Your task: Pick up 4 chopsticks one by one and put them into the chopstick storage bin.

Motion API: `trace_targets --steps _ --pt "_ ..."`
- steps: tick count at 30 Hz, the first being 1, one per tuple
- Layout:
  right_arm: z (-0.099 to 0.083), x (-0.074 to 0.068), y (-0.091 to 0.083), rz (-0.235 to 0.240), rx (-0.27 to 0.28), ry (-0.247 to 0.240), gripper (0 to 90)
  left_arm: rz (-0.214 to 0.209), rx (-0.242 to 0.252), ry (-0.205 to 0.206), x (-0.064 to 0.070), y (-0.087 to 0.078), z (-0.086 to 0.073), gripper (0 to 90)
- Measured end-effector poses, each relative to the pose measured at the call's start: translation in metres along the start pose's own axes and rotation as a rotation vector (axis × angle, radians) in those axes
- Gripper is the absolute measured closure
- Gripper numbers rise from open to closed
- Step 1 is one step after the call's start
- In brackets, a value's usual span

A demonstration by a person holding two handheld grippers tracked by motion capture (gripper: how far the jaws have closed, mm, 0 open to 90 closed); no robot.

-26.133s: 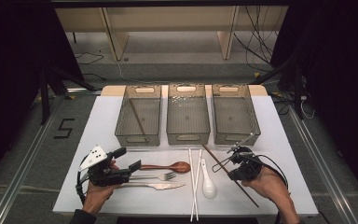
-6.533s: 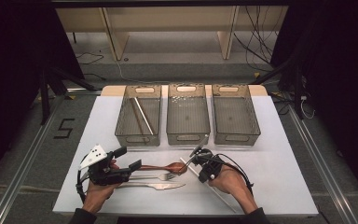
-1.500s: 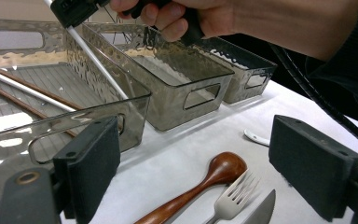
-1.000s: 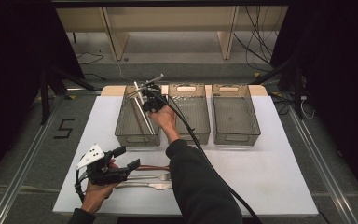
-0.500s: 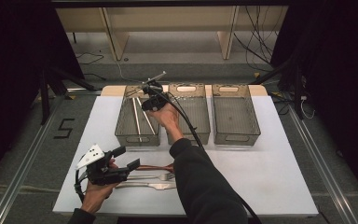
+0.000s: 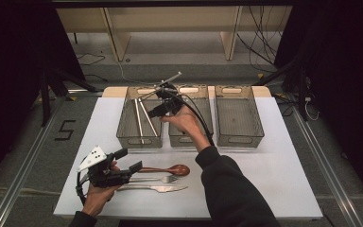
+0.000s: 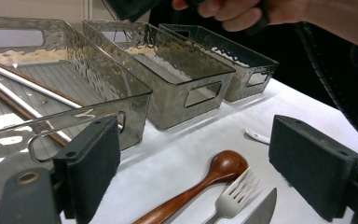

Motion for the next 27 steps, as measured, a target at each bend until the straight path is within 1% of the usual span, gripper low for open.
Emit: trace_targets --steps 4,9,13,15,17,21,23,27 --pt "-0.010 0.004 -0.014 0.006 0.013 -0.015 38.2 0.001 -0.003 -0.002 -0.001 0.000 -0.001 16.3" --pt "-0.026 0.009 -0.031 0.015 0.014 -0.014 37.6 0.002 -0.004 -0.003 0.000 0.000 -0.001 16.3" --pt "-0.038 0.011 -0.045 0.021 0.030 -0.012 36.9 0.002 -0.006 -0.004 0.000 0.001 -0.001 16.3" --pt "-0.045 0.013 -0.052 0.021 0.026 -0.019 36.0 0.002 -0.006 -0.003 0.000 0.000 -0.001 16.3" --pt "-0.052 0.014 -0.058 0.019 0.026 -0.015 35.5 0.003 -0.007 -0.003 -0.001 0.000 -0.001 16.3" --pt "-0.063 0.016 -0.069 0.014 0.039 -0.013 35.0 0.003 -0.009 -0.002 -0.001 0.000 -0.002 16.3" --pt "-0.070 0.017 -0.073 0.016 0.036 -0.014 34.7 0.004 -0.008 -0.004 -0.001 0.001 -0.002 16.3" --pt "-0.083 0.022 -0.080 0.005 0.032 -0.012 34.6 0.004 -0.008 -0.004 -0.001 0.001 -0.002 16.3"
Point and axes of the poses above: each handheld gripper's, and its own axes: y roughly forward along the jaws, z roughly out of its top, x roughly to its right, the point moved 10 cm from there along y, roughly forward along the jaws, and after that the axes turned 14 degrees about -z, right-handed, at the moved point
